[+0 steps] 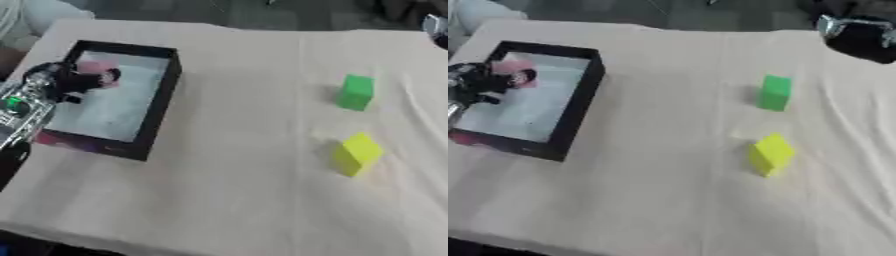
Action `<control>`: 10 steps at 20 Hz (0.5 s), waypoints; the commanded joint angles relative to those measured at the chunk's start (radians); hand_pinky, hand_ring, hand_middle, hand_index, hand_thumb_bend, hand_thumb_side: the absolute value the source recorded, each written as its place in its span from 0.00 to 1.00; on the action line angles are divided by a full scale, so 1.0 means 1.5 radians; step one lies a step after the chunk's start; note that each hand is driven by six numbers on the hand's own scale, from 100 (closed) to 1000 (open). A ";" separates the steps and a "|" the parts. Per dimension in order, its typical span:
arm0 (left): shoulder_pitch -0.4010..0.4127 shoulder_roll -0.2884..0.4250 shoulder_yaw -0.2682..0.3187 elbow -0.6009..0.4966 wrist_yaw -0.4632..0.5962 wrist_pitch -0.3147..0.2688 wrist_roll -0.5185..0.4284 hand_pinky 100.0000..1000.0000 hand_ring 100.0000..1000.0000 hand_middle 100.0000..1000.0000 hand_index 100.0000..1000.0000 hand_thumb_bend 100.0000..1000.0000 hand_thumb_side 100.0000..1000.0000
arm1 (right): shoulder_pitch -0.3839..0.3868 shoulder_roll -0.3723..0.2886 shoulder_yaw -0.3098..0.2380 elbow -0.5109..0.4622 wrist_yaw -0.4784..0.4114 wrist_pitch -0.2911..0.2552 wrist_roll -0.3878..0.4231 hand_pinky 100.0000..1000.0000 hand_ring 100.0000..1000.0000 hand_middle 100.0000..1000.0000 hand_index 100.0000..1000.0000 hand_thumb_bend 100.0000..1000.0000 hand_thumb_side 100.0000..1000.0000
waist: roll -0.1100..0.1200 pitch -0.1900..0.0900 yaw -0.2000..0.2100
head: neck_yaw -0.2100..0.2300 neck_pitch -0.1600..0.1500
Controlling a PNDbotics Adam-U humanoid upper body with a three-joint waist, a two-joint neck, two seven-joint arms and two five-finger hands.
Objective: Pick up the objects with one hand, pass them to the other hand, and then place them into the box on the other side of the table.
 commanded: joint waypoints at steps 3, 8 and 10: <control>-0.009 0.019 0.015 0.003 -0.054 0.024 -0.011 0.89 0.86 0.78 0.91 0.56 0.35 | -0.006 -0.019 -0.012 -0.016 -0.004 0.001 -0.005 0.77 0.71 0.71 0.80 0.44 0.19 | -0.005 -0.025 0.000 | -0.003 -0.009; -0.008 0.018 0.021 -0.003 -0.095 0.032 -0.036 0.89 0.86 0.78 0.91 0.56 0.32 | -0.004 -0.020 -0.014 -0.019 -0.006 0.000 -0.007 0.77 0.71 0.71 0.80 0.44 0.19 | -0.005 -0.025 0.000 | -0.004 -0.011; -0.009 0.017 0.030 -0.011 -0.107 0.027 -0.033 0.88 0.85 0.77 0.90 0.48 0.34 | -0.003 -0.020 -0.014 -0.019 -0.007 0.001 -0.009 0.77 0.71 0.72 0.80 0.44 0.19 | -0.006 -0.025 0.000 | -0.006 -0.011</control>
